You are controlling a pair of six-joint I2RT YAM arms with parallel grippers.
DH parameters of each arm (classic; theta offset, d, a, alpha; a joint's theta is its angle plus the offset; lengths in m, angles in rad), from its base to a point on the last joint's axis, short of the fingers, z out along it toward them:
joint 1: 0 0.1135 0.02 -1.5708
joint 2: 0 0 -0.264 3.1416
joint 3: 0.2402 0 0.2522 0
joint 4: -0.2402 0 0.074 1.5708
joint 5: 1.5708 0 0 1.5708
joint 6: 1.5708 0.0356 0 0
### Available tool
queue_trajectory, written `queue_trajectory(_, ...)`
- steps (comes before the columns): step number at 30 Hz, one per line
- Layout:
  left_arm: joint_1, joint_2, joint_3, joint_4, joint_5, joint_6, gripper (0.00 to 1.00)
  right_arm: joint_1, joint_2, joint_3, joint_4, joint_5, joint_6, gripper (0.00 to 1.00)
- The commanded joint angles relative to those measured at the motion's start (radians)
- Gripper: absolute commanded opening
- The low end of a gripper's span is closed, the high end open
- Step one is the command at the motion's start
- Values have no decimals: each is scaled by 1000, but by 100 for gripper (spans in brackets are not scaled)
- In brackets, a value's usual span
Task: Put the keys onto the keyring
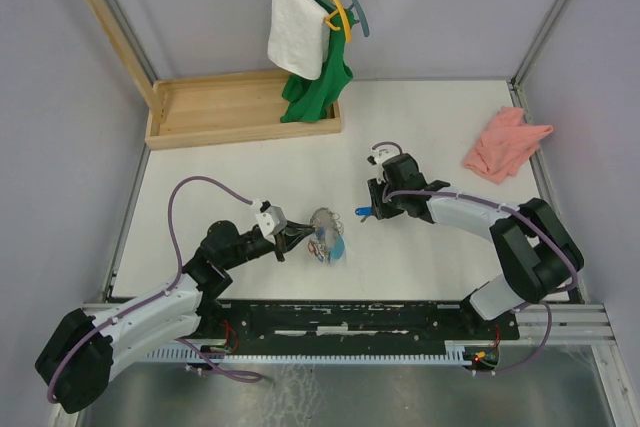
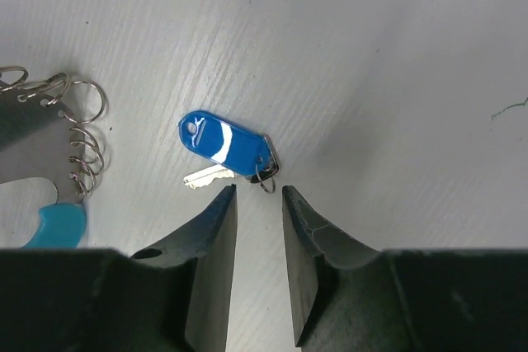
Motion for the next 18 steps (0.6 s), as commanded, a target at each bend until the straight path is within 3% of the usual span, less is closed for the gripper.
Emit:
queue_trajectory(1,2,-9,44,55,19,30,3,-1,19,5,96,23,-26,33)
queue_trajectory(8,1,-3,44,54,22,30,3,-2,61,16,95,15,-22,21)
queue_trajectory(12,1,0,46,55,23,30,3,-1,48,32,47,19,-25,7)
queue_trajectory(14,2,1,47,56,23,30,3,-1,47,71,-30,14,-36,1)
queue_trajectory(18,2,0,49,56,25,30,3,-2,114,222,-287,-5,-47,1)
